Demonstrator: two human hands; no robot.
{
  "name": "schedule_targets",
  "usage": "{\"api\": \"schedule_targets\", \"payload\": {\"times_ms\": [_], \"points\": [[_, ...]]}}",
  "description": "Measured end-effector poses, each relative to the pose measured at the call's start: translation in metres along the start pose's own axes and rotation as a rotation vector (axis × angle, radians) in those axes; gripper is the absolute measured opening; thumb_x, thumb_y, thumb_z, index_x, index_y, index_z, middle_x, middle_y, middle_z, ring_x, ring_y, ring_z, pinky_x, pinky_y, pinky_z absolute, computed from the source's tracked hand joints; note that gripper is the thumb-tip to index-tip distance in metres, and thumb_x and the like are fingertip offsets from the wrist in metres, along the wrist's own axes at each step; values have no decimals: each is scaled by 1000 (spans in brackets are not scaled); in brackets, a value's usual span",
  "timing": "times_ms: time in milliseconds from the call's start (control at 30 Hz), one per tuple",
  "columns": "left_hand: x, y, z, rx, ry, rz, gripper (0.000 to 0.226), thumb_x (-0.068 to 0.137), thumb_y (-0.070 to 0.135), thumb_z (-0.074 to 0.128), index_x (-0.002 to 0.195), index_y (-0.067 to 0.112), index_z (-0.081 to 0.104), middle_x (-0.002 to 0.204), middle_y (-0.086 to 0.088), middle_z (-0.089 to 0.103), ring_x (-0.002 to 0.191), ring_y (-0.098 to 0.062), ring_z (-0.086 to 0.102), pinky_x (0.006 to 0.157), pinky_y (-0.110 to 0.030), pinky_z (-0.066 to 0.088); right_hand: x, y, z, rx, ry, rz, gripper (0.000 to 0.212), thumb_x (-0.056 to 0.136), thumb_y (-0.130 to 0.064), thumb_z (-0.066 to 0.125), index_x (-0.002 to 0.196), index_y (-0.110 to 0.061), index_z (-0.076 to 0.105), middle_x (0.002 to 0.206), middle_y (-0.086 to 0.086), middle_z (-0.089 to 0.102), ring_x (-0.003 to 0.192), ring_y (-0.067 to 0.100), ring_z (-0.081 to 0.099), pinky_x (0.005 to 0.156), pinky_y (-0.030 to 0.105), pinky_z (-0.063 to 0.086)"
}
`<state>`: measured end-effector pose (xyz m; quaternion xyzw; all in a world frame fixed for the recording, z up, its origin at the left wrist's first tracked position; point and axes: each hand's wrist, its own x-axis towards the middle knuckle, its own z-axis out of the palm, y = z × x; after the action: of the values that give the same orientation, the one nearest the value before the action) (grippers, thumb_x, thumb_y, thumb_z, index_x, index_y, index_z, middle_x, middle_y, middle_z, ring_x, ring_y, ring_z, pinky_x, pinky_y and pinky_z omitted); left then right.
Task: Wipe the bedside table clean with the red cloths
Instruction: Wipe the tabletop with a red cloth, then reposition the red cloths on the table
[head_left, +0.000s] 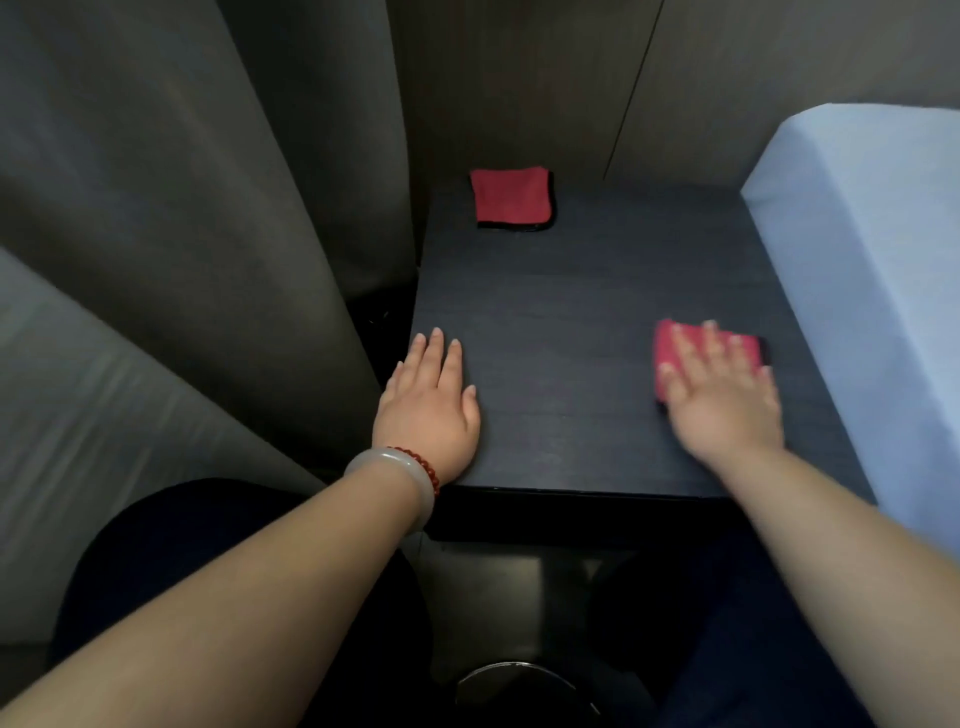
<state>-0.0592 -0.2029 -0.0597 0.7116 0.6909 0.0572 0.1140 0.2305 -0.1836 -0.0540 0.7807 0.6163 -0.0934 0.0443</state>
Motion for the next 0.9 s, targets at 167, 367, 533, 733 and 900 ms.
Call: {"api": "schedule_targets", "payload": {"times_ms": [167,367,533,733,900], "points": [[4,1,1,-22,18,2,59,101,36,25,155,18,13,164,-3,3,150,-19,-3,121,-37,2,2,-55,-1,79,-39,175,57,101,-49,12,154,-38,-5,163,-5,-14,150,24,-11,119,51,-5],[6,-1,2,-50,9,31,57,102,34,25,155,18,12,164,-2,2,150,-17,-5,121,-35,0,-40,-129,11,76,-93,-374,54,102,-48,13,154,-41,-2,162,-10,-18,148,17,-18,118,43,-13],[4,0,0,-35,49,26,58,100,38,22,155,18,16,164,-5,7,150,-20,-1,121,-36,-2,-2,-68,-2,476,137,-348,50,102,-25,42,151,-25,34,163,6,13,150,28,7,121,41,7],[13,76,-2,-86,68,332,64,97,43,26,154,15,21,163,-6,11,150,-22,3,120,-38,3,28,-30,7,113,102,-98,54,102,-41,20,155,-31,15,164,-3,7,151,22,0,122,41,2],[21,82,13,66,-101,249,64,101,47,21,156,23,-1,163,0,-12,149,-16,-12,119,-35,-7,27,-28,8,121,116,-108,54,102,-42,17,155,-33,14,164,-4,6,151,19,-1,122,39,0]]}}
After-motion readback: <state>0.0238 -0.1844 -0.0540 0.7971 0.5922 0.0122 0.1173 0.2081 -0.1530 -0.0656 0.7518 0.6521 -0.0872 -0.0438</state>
